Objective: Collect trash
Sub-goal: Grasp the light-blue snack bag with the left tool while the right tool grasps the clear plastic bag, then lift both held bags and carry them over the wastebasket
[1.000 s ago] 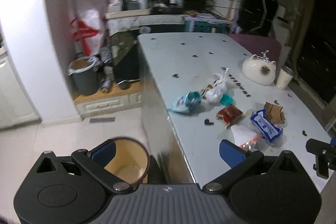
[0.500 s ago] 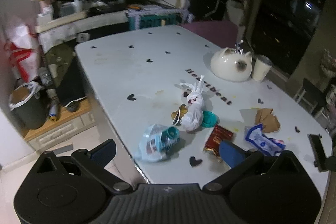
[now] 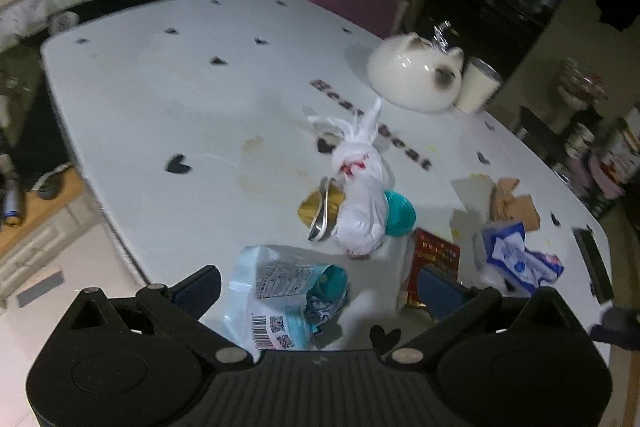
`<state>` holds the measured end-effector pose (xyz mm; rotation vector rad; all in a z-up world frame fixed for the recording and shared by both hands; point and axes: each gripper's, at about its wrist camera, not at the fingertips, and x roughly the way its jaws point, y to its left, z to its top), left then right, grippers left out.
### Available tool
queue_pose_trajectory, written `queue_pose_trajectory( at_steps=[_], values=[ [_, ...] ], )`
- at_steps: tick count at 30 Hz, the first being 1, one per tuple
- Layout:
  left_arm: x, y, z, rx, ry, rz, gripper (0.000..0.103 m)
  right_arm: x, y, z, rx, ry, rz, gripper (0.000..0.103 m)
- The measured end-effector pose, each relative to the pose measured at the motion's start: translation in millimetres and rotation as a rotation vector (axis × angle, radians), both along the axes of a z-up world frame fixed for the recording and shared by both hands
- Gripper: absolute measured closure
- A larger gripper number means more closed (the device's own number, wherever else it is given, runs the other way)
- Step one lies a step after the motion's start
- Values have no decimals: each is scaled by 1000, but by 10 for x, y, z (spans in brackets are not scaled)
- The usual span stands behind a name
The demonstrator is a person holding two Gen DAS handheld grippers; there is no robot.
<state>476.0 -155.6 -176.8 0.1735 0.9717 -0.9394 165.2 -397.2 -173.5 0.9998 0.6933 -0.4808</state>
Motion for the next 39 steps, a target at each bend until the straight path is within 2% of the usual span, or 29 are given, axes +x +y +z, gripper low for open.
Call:
queue_pose_trajectory(
  at_steps=[4,8,13,16,18,20,21,25,30,39],
  values=[
    [173,-13,-212,9,62,-73,6,219,-45,-251,116,-21,13,37],
    [301,-29,-403,30,129,-98,12,464,-36,-444,173,7,41,49],
    [428,-35,-552,40,167,-64,17,594,0,-472,181,19,68,64],
    [455,-12,-613,32,205,-41,17,613,34,-448,166,44,85,81],
    [444,-5,-617,25,202,-33,18,605,63,-431,154,73,88,92],
    [422,7,-604,18,204,-19,25,585,69,-411,141,89,87,93],
    [403,19,-586,7,205,-14,32,576,79,-396,134,92,88,93],
    [282,12,-502,39,168,26,42,550,131,-303,87,105,91,95],
    [69,92,-345,34,133,74,45,514,213,-121,0,110,102,97],
    [-555,274,124,12,25,139,46,362,390,256,-194,131,162,98]
  ],
)
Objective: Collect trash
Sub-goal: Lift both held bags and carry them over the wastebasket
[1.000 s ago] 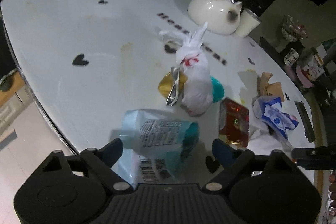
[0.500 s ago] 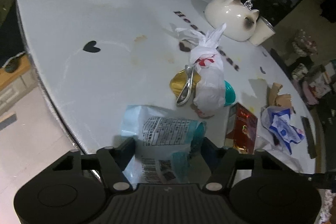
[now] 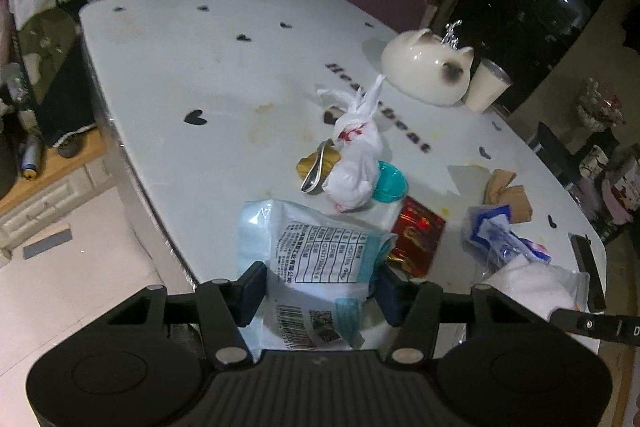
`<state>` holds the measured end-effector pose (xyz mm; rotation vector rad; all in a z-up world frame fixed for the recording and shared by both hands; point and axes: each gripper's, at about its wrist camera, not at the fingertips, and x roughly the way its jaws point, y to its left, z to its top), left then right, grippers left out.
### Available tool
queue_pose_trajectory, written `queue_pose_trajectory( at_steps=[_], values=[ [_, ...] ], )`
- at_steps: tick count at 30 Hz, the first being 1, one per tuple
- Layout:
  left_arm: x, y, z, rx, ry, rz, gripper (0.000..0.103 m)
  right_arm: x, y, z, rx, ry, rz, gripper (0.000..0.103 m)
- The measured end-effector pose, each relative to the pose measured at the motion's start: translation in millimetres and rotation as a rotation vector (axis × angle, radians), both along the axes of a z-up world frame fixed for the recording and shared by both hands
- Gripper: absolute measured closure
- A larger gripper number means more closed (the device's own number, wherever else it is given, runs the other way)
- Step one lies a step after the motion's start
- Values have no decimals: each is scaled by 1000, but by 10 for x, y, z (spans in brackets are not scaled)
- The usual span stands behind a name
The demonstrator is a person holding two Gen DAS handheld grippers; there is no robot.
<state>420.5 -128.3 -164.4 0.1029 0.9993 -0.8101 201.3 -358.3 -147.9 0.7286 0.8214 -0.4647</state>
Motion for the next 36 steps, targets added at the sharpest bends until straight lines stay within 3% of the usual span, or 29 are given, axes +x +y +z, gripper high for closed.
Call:
queue_pose_trajectory(
  at_steps=[10,21,29,36],
  values=[
    [-836,347,475,-5,-102,125,46,-232,275,392,-192,-4,161,98],
    [-1711,866,731,-2,-164,335,46,-366,730,715,-362,-53,397,98],
    [-2209,1247,824,22,-190,502,46,-389,1171,775,-383,-102,576,98],
    [-2352,1586,905,40,-205,628,46,-265,1547,824,-373,-139,704,98]
  ],
)
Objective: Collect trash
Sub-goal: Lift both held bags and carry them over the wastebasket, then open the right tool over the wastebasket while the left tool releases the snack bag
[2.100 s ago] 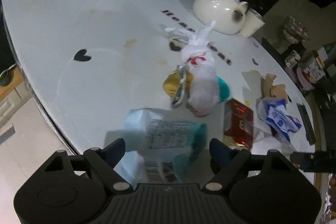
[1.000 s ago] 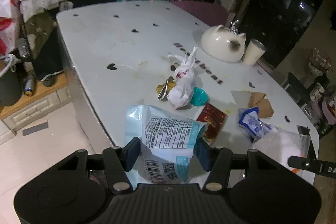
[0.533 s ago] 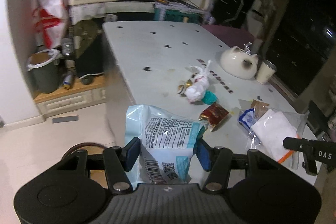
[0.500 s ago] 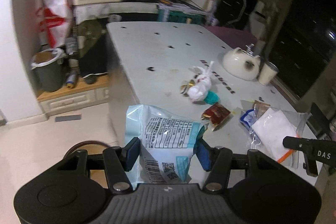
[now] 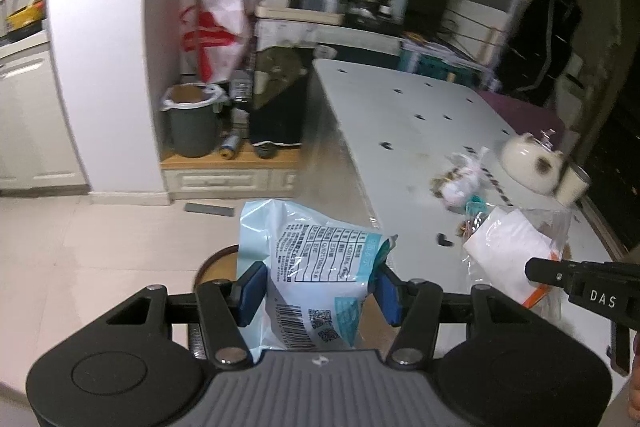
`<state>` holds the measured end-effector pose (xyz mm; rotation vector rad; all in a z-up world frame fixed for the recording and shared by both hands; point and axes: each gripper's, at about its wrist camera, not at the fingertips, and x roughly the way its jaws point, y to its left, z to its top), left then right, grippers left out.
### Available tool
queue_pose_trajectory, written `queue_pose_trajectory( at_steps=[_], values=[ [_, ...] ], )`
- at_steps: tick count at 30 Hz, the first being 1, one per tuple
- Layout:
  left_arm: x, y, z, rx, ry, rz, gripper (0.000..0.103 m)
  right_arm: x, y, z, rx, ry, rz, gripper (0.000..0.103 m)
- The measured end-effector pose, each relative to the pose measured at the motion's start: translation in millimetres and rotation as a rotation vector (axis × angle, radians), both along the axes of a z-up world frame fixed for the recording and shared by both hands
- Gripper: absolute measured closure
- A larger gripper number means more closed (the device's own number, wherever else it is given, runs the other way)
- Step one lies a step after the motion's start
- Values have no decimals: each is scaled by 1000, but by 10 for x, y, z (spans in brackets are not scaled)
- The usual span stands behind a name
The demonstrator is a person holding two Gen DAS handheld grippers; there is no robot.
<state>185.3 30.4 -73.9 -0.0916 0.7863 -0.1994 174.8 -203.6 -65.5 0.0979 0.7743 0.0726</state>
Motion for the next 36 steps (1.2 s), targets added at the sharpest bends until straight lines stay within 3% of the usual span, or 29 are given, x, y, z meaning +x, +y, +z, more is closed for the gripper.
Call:
queue_pose_trajectory(
  at_steps=[9,17,28,36],
  values=[
    [227,371,-101,6,42,76,46,367,486,-77,31,24,90,98],
    [933,665,-463,-8,138,62,46,1064,810,-408,47,123,102,98],
    [2060,1018,-1205,-21,317,13,46,2136,1281,-1210,76,293,65,98],
    [2528,1230,-1900,-56,471,22,46,2649,1535,-1906,83,451,57,98]
  ],
)
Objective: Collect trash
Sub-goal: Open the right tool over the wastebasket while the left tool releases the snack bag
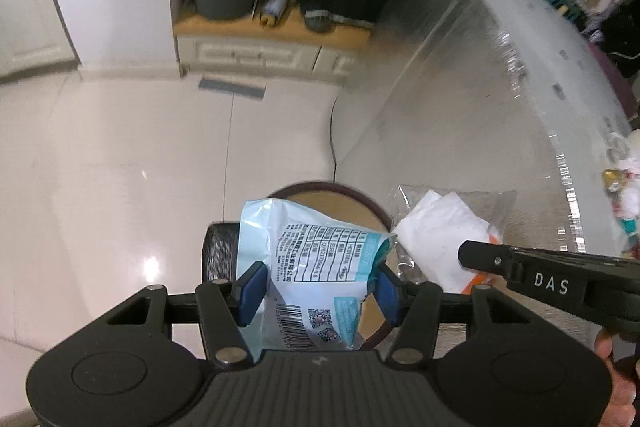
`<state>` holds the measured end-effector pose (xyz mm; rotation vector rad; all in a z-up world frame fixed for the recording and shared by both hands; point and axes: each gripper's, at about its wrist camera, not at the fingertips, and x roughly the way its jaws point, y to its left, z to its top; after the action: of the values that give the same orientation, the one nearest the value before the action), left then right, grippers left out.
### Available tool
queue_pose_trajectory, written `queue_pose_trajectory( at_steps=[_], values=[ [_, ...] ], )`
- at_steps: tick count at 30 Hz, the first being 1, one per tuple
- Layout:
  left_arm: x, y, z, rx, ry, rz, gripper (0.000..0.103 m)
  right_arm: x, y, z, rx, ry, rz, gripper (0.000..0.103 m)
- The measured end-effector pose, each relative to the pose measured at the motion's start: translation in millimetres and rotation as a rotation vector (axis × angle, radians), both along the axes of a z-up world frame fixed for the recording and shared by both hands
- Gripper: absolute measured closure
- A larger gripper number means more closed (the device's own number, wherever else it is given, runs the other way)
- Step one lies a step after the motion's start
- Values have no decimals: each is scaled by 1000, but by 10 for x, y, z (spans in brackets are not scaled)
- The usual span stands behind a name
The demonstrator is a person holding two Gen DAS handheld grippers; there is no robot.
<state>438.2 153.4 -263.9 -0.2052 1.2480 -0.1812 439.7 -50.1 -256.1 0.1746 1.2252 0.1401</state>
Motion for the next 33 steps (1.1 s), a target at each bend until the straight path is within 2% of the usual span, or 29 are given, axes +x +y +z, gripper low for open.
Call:
queue_pose_trajectory(
  at_steps=[8,18,22,24,28,33],
  values=[
    [231,74,-593,-6,124,29,46,294,55,-572,7,122,-9,97],
    [372,7,-1057,-18,173,6,45,441,-25,-1063,46,199,-9,96],
    [404,-73,-1196,-19,187,-19,45,465,-51,-1153,71,203,-15,92],
    [421,-114,-1261,-18,193,-31,45,462,-82,-1165,89,194,-18,83],
    [406,-166,-1364,-17,205,-37,44,455,-127,-1178,98,182,-23,74],
    [435,-190,-1465,-24,233,-37,34,431,-192,-1213,95,198,-40,71]
  ],
)
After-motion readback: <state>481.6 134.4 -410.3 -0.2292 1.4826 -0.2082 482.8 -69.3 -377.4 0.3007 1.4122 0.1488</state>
